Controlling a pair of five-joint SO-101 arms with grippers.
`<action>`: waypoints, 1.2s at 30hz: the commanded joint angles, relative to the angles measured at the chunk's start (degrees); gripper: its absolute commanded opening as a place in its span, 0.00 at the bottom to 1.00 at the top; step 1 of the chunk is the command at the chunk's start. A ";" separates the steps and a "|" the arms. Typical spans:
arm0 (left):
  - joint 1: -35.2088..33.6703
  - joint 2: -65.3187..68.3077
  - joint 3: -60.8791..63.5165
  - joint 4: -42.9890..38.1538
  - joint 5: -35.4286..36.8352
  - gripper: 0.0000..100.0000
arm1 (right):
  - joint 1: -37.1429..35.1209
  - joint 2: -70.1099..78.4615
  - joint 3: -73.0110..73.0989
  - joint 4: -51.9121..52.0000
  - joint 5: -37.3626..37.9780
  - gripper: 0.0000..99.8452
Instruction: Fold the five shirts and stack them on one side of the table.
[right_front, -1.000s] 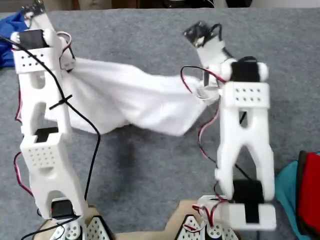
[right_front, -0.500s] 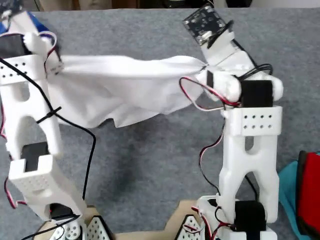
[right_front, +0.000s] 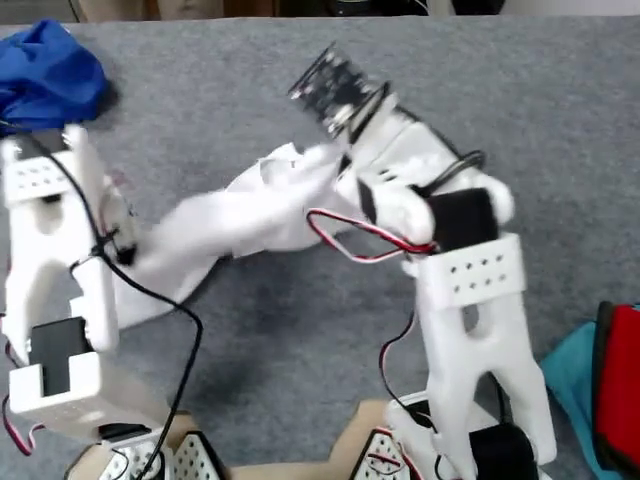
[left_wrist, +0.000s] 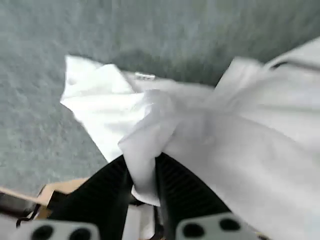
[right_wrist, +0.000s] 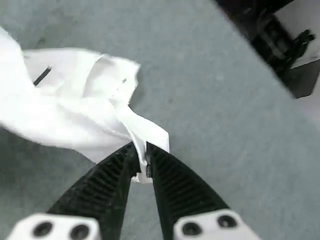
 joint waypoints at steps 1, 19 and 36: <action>5.01 1.54 7.38 -0.53 -3.78 0.03 | -0.75 -2.24 5.76 -0.79 0.62 0.01; 11.25 12.88 3.43 1.32 -13.89 0.23 | -0.48 -2.24 36.88 -12.66 0.62 0.01; 11.87 10.24 -15.91 -1.23 0.18 0.23 | 8.75 -2.24 39.16 -13.27 3.08 0.01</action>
